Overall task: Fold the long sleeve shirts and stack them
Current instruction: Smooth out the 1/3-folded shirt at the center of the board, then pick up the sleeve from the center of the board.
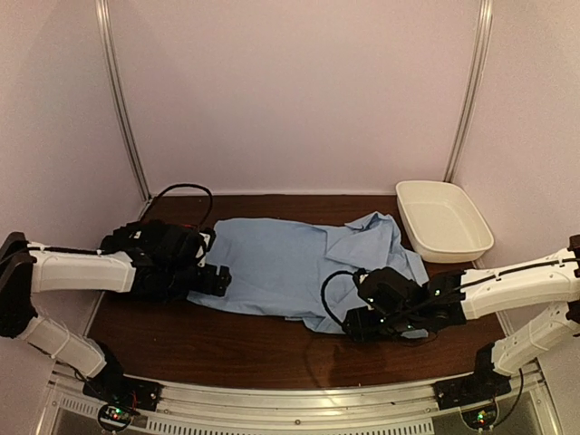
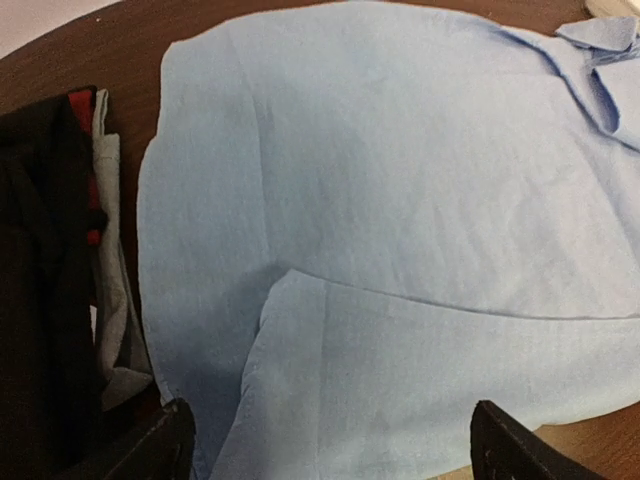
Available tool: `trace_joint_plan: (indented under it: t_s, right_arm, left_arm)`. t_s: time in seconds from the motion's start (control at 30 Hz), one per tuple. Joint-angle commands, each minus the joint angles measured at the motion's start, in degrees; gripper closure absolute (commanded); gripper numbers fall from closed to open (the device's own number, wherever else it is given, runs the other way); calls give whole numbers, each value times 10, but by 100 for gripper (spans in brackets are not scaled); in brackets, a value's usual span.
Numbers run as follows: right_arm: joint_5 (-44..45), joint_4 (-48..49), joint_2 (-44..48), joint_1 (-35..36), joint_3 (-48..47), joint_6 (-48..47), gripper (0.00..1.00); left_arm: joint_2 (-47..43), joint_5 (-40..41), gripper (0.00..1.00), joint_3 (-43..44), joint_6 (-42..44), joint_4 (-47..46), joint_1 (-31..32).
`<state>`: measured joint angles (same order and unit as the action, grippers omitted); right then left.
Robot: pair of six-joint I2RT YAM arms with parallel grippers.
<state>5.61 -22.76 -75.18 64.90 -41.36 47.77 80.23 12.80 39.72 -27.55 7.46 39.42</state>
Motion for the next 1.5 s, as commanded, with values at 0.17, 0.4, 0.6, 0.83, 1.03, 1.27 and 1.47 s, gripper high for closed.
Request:
trace_joint_plan:
  t_s: [0.17, 0.4, 0.6, 0.83, 1.03, 1.27, 1.47]
  right_arm:
    - [43, 5, 6, -10, -24, -19, 40]
    - [16, 5, 56, -79, -9, -40, 40]
    - [-5, 4, 110, -147, 19, -56, 40]
    - [-33, 15, 166, -181, 64, -56, 39]
    - [-45, 27, 169, -183, 84, -54, 39]
    - [-48, 29, 169, -184, 88, -58, 39]
    - [-47, 27, 178, -186, 94, -58, 39]
  left_arm:
    - [-135, -193, 6, -98, 64, -210, 35]
    - [-80, -222, 13, -97, 153, -295, 172]
    - [72, -256, 27, -20, 202, -317, 239]
    - [204, -210, 34, 76, 233, -315, 280]
    - [255, -208, 39, 121, 248, -299, 283]
    - [289, -216, 53, 156, 255, -279, 283]
    - [309, -211, 63, 164, 259, -267, 283]
